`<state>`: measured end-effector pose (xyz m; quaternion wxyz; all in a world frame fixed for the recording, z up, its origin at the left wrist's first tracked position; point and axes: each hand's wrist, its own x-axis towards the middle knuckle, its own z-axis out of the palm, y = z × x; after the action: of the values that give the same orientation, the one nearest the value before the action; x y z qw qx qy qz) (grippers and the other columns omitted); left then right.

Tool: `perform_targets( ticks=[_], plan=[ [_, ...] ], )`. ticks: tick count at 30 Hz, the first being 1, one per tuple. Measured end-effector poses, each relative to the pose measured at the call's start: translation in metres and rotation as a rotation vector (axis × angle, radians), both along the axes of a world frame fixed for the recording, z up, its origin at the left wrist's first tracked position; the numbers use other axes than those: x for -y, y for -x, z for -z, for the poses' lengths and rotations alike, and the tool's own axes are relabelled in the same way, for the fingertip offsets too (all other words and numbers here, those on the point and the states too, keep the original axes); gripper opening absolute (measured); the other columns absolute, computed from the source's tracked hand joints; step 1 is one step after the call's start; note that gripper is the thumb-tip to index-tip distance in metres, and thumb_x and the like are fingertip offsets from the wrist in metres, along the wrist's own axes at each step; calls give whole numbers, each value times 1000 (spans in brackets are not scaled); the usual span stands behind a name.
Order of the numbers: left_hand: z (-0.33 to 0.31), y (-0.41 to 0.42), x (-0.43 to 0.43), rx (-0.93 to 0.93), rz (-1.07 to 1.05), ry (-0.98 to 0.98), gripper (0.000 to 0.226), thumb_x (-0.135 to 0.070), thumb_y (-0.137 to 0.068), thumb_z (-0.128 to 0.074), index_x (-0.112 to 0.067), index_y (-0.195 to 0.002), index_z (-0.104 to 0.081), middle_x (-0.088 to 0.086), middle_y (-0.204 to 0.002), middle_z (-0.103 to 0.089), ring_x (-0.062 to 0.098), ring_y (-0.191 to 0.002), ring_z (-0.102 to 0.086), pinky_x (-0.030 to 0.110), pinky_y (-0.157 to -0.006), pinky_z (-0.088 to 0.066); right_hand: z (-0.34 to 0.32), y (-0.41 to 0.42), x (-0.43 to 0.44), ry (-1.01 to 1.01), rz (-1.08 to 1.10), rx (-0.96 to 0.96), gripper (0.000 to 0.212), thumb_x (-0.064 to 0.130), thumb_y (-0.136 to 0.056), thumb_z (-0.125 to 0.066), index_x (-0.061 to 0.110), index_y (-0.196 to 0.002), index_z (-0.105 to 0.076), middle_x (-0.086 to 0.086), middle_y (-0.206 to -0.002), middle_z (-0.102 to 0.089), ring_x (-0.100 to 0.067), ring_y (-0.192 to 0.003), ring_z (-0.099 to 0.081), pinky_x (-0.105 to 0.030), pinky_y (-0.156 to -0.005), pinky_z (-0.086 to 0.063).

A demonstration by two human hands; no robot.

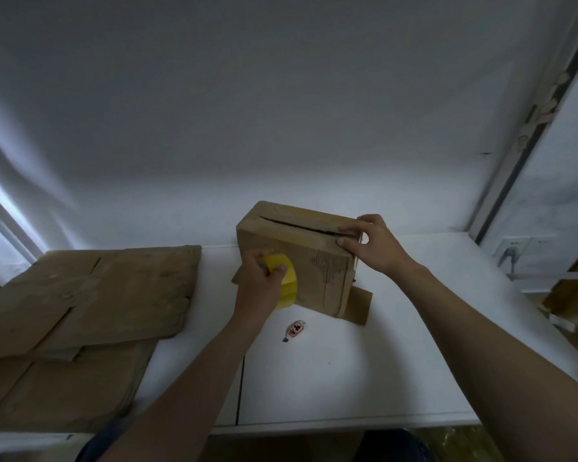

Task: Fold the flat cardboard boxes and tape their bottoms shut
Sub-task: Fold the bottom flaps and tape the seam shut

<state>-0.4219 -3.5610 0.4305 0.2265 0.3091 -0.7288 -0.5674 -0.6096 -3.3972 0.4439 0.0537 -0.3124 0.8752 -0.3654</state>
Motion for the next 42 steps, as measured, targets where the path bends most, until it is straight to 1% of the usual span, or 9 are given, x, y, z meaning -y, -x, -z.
perform_targets(
  ticks=[7, 13, 18, 22, 27, 31, 34, 37, 42],
  plan=[
    [0, 6, -5, -20, -29, -93, 38, -30, -92, -68, -33, -123, -46, 1, -122, -57, 24, -109, -58, 50, -94, -53, -3, -18, -6, 71, 1, -15, 27, 35, -86, -78, 31, -111, -71, -1, -115, -40, -4, -97, -47, -8, -82, -37],
    [-7, 13, -11, -97, -11, -191, 35, -18, -93, -67, -30, -121, -50, 5, -121, -60, 24, -107, -60, 43, -87, -53, -8, -36, -13, 58, 42, -13, 36, 44, -90, -70, 34, -125, -70, 1, -123, -62, -14, -115, -57, -29, -95, -46],
    [-13, 15, -9, -62, -14, -206, 31, -21, -92, -68, -30, -117, -53, -1, -114, -55, 22, -101, -57, 31, -72, -49, -1, -56, -27, 48, 77, 64, 40, 46, -94, -65, 36, -133, -65, 2, -135, -62, -17, -126, -55, -28, -97, -45],
    [-15, 2, 4, -40, -17, -139, 31, -22, -92, -67, -31, -118, -52, -9, -105, -53, 14, -93, -56, 37, -80, -51, 3, -78, -22, 82, 76, 90, 44, 45, -94, -66, 34, -137, -62, 8, -116, -58, -11, -114, -56, -24, -90, -40],
    [-16, -24, 23, 44, -2, -75, 35, -26, -93, -68, -31, -124, -54, -1, -121, -52, 23, -102, -55, 30, -66, -43, 11, -106, -2, 10, 54, -1, 50, 49, -95, -62, 34, -143, -55, -2, -112, -56, -18, -102, -58, -30, -88, -46],
    [-24, -46, 28, 76, 20, -120, 33, -39, -83, -75, -48, -108, -56, 0, -123, -57, 29, -105, -62, 44, -80, -58, 2, -108, 6, -18, 41, 11, 51, 48, -95, -64, 32, -142, -57, 2, -108, -59, -12, -93, -56, -27, -81, -42],
    [-29, -55, 32, 56, 65, -167, 34, -50, -64, -74, -57, -93, -57, 4, -124, -65, 36, -104, -68, 59, -86, -58, -6, -104, 6, -40, 53, 50, 52, 47, -94, -65, 29, -142, -57, -1, -125, -65, -12, -91, -61, -26, -83, -43],
    [-42, -63, 28, 38, 92, -140, 28, -46, -70, -74, -55, -92, -59, 4, -124, -64, 34, -106, -66, 58, -89, -57, -12, -107, 6, -58, 50, 64, 53, 45, -94, -66, 26, -143, -57, 0, -136, -63, -17, -113, -62, -27, -91, -46],
    [-58, -74, 22, -7, 100, -142, 22, -20, -91, -70, -39, -103, -67, 8, -120, -63, 33, -104, -66, 51, -86, -59, -17, -110, 3, -84, 39, 66, 52, 42, -96, -64, 24, -143, -55, -1, -139, -61, -21, -113, -64, -37, -100, -51]
  ],
)
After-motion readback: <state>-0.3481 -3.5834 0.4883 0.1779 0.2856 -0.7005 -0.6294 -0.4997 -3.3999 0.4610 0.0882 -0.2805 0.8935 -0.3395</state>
